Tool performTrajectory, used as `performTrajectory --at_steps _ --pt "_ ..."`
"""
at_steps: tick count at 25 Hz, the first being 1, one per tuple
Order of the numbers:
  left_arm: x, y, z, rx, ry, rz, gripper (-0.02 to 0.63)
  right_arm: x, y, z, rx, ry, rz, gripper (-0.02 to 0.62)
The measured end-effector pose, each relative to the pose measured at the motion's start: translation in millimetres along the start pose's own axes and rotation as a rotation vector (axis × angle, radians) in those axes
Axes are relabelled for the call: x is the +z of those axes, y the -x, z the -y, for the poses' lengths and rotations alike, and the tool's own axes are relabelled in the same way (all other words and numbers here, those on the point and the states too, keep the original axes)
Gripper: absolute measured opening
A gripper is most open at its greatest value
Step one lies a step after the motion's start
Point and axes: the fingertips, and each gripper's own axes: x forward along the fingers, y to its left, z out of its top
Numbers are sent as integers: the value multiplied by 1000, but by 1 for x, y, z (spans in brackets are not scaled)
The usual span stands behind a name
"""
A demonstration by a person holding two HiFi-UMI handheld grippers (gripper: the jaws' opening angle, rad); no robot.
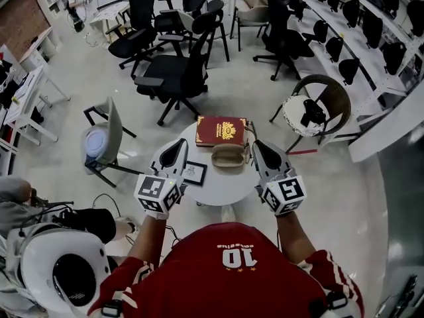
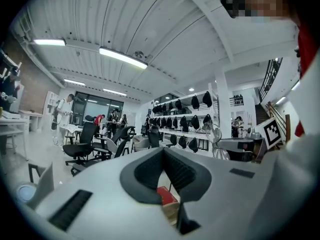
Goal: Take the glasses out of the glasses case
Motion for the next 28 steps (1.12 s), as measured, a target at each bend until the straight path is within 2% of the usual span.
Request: performTrajectory --at_steps 5,11,28 --pt "13 6 6 11 -27 36 9 5 18 20 -130 -11 20 25" --pt "16 9 2 28 -29 58 9 0 31 38 -218 -35 27 25" --pt "20 13 0 15 -26 53 9 3 35 34 -256 -38 29 25"
